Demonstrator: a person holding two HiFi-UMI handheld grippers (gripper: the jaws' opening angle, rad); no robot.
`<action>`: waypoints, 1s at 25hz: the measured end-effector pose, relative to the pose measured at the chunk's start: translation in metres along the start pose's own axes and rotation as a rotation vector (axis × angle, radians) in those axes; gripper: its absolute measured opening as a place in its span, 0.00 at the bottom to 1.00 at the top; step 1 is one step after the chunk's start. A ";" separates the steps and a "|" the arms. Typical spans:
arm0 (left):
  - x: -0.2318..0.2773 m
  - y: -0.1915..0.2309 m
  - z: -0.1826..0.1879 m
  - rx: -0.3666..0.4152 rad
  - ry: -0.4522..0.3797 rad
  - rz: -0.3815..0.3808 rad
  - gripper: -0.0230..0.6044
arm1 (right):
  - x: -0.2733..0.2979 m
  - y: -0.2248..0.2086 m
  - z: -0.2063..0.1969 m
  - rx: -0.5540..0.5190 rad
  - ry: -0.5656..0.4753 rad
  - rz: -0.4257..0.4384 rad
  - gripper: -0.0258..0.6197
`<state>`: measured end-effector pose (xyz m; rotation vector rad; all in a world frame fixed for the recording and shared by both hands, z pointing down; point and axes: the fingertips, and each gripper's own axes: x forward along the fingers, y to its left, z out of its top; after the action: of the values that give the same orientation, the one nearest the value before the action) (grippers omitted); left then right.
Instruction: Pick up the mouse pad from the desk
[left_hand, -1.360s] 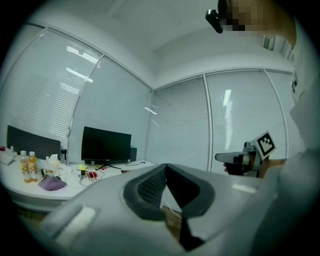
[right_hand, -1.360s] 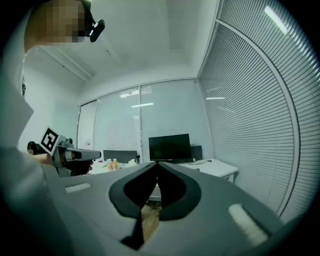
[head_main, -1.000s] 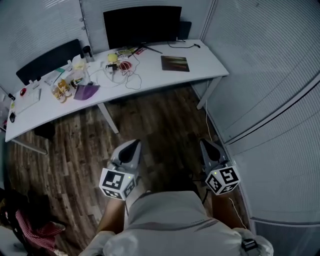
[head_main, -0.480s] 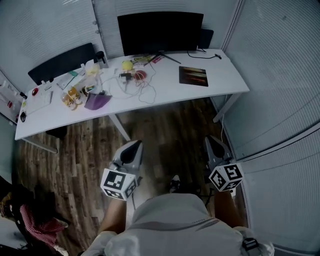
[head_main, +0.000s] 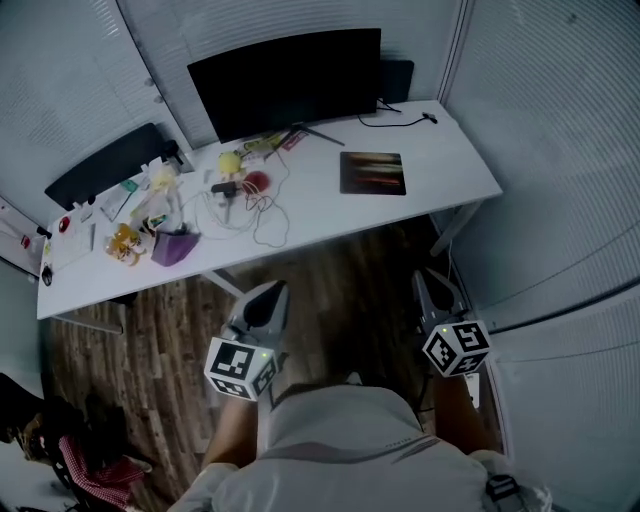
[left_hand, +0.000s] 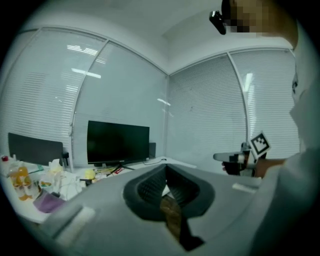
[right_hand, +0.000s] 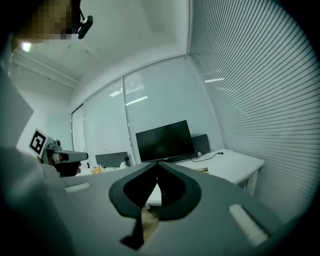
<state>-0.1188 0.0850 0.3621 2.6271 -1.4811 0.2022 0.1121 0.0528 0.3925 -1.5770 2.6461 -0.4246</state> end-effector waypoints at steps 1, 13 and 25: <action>0.014 0.000 0.001 0.004 0.004 -0.003 0.04 | 0.007 -0.012 0.000 0.006 0.003 -0.004 0.04; 0.162 0.047 -0.016 0.033 0.077 -0.108 0.04 | 0.097 -0.101 -0.016 0.048 0.072 -0.115 0.04; 0.338 0.162 0.009 0.033 0.144 -0.327 0.04 | 0.249 -0.150 0.046 -0.020 0.056 -0.355 0.04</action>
<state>-0.0835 -0.2843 0.4182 2.7628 -0.9959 0.3757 0.1283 -0.2405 0.4129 -2.0767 2.4115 -0.4599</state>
